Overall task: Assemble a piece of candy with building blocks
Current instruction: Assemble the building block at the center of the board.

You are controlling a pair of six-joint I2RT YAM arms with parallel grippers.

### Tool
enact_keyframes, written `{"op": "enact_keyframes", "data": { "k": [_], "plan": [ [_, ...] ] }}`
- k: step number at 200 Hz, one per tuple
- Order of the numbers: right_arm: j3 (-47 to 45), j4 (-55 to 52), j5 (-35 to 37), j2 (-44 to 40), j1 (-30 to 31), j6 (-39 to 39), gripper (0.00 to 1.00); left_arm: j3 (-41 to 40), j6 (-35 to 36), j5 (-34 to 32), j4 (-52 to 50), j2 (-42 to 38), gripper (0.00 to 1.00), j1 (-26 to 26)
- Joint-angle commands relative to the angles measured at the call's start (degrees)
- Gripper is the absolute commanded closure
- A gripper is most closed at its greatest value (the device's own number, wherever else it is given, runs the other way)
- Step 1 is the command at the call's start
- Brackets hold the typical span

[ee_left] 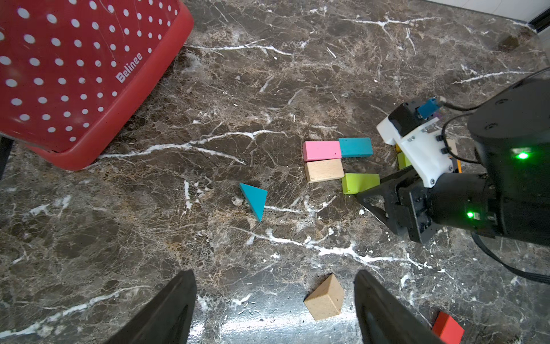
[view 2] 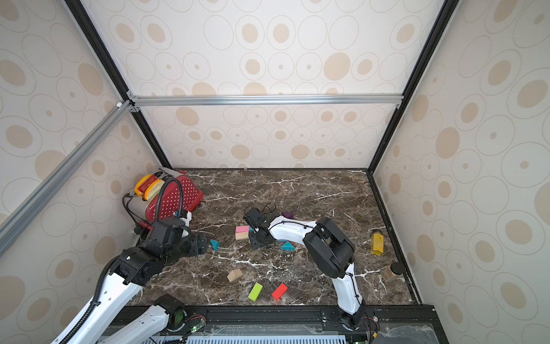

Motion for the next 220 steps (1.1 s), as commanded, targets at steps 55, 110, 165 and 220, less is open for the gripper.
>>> {"op": "enact_keyframes", "data": {
  "k": [55, 110, 165, 220],
  "plan": [
    [2.31, -3.18, 3.93, 3.9, 0.48, 4.64, 0.49, -0.08, 1.06, 0.03, 0.1, -0.82, 0.16, 0.48],
    [3.32, -4.11, 5.65, 4.06, 0.52, 0.91, 0.5, -0.08, 1.06, 0.05, 0.11, -0.79, 0.16, 0.45],
    [5.63, -5.48, 6.3, 4.98, 0.54, -3.17, 0.57, -0.08, 1.06, 0.11, 0.13, -0.67, 0.16, 0.49],
    [6.29, -6.01, 6.09, 5.53, 0.4, -6.74, 0.57, -0.07, 1.06, 0.25, 0.1, -0.57, 0.16, 0.43]
  ]
}}
